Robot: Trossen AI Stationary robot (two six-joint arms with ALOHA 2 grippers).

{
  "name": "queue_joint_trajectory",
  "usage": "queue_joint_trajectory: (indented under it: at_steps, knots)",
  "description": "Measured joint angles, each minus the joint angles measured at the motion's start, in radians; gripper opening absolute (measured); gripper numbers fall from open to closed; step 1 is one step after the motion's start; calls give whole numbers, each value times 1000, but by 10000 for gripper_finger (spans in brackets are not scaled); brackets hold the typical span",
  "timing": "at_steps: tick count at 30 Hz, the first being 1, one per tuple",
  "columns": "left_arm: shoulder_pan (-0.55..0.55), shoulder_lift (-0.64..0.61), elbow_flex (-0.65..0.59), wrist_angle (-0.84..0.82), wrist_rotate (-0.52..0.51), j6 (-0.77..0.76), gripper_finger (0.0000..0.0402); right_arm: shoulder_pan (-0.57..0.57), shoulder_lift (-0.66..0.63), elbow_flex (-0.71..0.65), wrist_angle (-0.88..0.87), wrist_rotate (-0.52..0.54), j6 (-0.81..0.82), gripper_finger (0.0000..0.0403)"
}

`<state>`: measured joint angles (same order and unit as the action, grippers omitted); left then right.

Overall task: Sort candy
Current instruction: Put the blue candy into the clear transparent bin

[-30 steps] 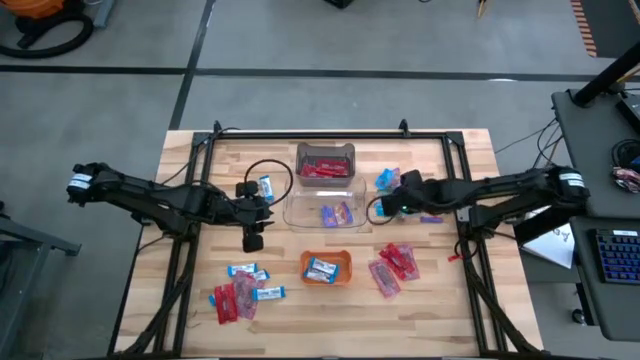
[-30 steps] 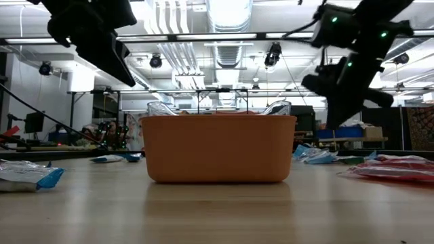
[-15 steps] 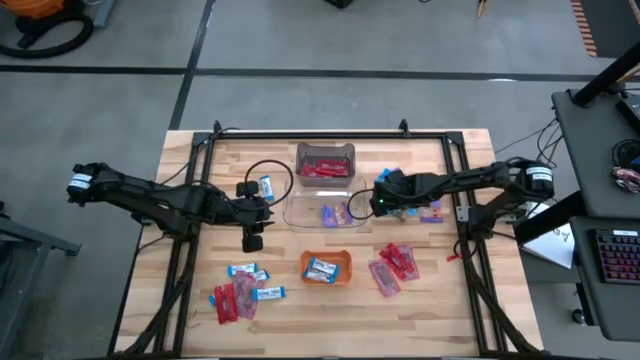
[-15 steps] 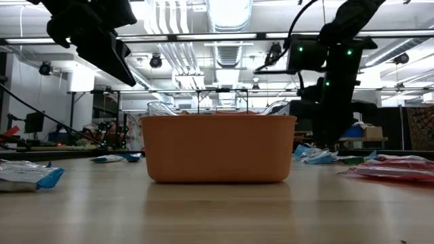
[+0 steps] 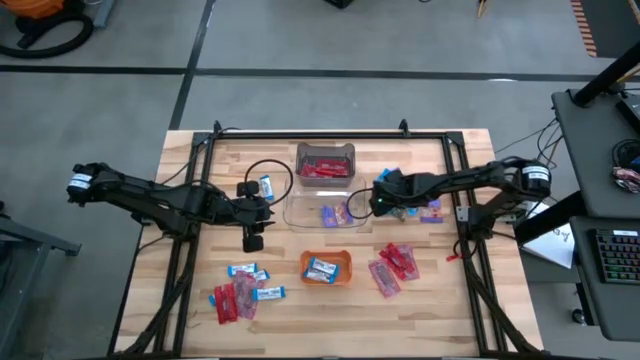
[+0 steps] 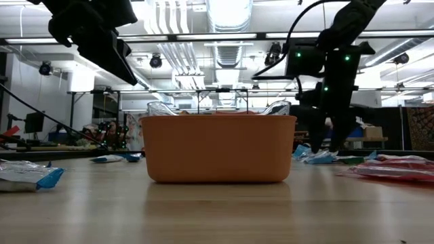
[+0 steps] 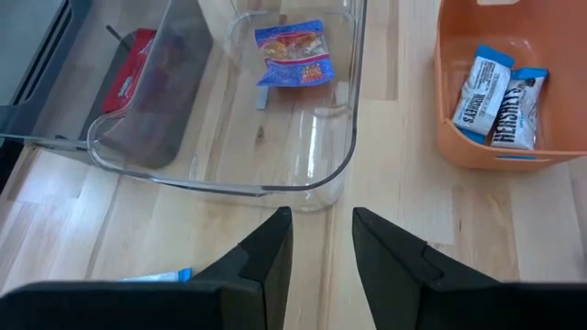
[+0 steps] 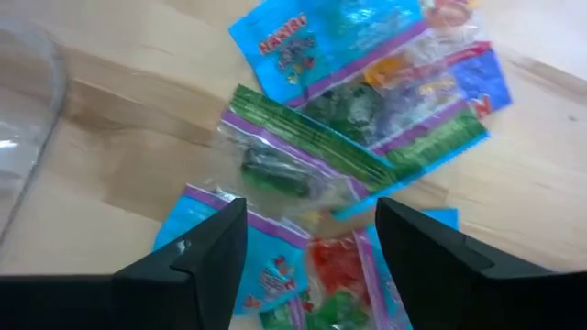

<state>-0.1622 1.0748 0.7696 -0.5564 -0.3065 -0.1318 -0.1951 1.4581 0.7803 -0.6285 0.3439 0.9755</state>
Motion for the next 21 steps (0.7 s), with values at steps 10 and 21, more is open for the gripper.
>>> queue_joint_trajectory:
  at_steps: [10, 21]
  knots:
    - [0, 0, 0, 5, 0, 0, 100, -13, 85, -2, 92, 6, -41, 226]
    - [0, 0, 0, 8, 0, 7, 100, -15, 109, 0, 98, 2, -35, 74]
